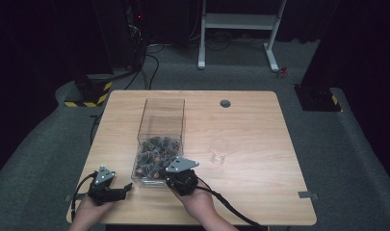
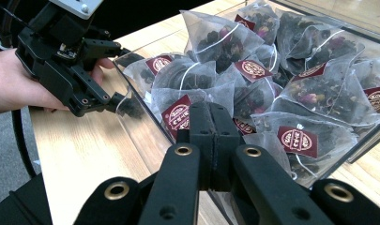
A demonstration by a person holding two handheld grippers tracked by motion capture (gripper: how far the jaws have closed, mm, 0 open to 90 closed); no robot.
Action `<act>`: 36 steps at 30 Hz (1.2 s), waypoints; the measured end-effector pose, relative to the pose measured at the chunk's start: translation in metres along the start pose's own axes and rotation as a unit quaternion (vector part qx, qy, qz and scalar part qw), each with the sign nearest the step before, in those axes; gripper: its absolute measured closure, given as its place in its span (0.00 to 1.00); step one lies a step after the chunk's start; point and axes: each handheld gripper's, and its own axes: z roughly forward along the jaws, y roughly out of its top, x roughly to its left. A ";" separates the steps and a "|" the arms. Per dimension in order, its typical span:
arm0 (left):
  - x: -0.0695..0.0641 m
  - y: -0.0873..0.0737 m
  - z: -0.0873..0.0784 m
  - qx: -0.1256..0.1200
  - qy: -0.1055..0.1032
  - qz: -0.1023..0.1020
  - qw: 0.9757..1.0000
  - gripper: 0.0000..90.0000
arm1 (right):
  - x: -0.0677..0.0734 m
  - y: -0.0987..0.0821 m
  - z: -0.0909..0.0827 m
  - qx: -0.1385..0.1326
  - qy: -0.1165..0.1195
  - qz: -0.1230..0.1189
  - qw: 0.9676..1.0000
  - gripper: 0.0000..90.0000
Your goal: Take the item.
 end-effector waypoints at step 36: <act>-0.001 -0.001 -0.001 0.001 -0.003 -0.002 1.000 0.16 | -0.008 0.011 -0.034 -0.066 -0.020 0.004 0.998 1.00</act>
